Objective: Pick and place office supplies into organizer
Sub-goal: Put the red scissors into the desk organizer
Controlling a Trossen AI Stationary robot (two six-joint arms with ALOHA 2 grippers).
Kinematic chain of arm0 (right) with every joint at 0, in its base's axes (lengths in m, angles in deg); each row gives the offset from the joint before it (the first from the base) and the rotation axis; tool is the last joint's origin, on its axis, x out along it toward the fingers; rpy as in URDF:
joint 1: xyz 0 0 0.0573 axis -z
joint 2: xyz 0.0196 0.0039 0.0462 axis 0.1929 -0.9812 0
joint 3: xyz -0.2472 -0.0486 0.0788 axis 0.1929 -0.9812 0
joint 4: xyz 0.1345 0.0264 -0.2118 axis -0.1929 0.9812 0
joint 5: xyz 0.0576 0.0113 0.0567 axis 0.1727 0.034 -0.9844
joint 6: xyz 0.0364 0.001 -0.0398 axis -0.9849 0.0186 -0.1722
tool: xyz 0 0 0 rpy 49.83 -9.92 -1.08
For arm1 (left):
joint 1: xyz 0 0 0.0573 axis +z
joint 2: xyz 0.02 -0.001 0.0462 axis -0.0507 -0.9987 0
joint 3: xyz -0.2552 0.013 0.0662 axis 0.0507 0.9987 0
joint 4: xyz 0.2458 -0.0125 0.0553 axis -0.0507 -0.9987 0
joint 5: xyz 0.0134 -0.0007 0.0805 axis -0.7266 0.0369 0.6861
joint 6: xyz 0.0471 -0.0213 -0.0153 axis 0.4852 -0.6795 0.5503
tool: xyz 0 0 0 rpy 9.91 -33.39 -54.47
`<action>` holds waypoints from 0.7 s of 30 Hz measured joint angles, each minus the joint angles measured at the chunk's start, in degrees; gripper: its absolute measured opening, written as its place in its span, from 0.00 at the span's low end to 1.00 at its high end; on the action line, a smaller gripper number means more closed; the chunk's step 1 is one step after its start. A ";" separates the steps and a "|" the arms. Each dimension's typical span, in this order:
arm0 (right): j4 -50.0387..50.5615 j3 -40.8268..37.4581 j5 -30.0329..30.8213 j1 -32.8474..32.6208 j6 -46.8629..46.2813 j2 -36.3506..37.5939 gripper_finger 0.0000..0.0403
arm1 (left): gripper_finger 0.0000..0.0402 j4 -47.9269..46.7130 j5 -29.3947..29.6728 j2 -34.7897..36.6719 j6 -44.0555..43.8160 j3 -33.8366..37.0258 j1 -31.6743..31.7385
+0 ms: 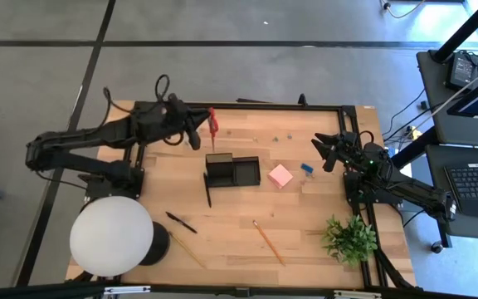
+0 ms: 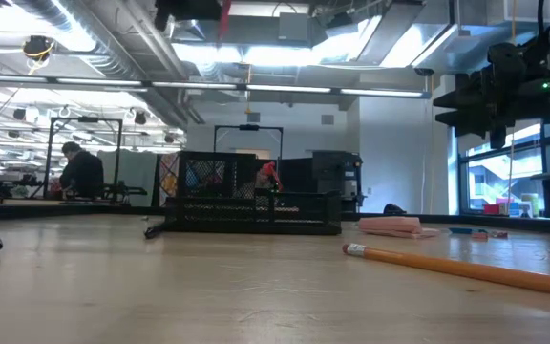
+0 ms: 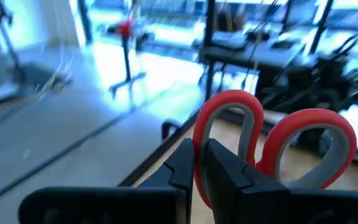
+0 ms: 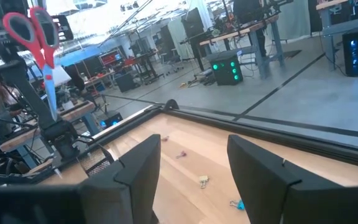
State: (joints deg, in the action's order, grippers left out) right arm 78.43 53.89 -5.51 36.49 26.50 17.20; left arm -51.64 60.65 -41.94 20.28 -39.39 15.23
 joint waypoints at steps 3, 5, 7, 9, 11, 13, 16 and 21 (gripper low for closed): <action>0.01 0.00 -0.01 0.02 -0.85 0.00 0.47 | 0.06 10.45 -1.00 0.97 1.77 6.89 -0.22; 0.01 0.00 -0.02 0.02 -0.86 0.00 0.47 | 0.06 18.07 -2.35 1.61 2.97 11.74 -0.22; 0.00 0.00 -0.02 0.02 -1.02 -0.01 0.47 | 0.06 26.06 -3.01 2.02 3.79 16.57 -0.22; -0.01 0.01 0.00 0.00 -1.02 -0.03 0.47 | 0.06 33.19 -2.98 2.01 4.78 20.87 -0.21; 0.01 0.01 -0.01 0.01 -1.00 -0.03 0.47 | 0.06 39.34 -2.91 1.90 5.45 24.56 -0.20; 0.01 0.01 0.00 0.02 -1.02 -0.03 0.47 | 0.06 43.71 -2.90 1.86 7.42 27.77 -0.20; -0.01 0.01 0.00 0.00 -1.00 -0.03 0.47 | 0.06 46.32 -2.91 1.84 8.72 31.26 -0.20; 0.00 0.00 0.00 0.00 -0.99 -0.03 0.47 | 0.06 47.87 -2.75 1.84 7.47 34.14 -0.20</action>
State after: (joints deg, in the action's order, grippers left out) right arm 78.43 53.89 -5.51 36.49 25.51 17.17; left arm -3.77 57.89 -40.11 27.75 -5.26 15.02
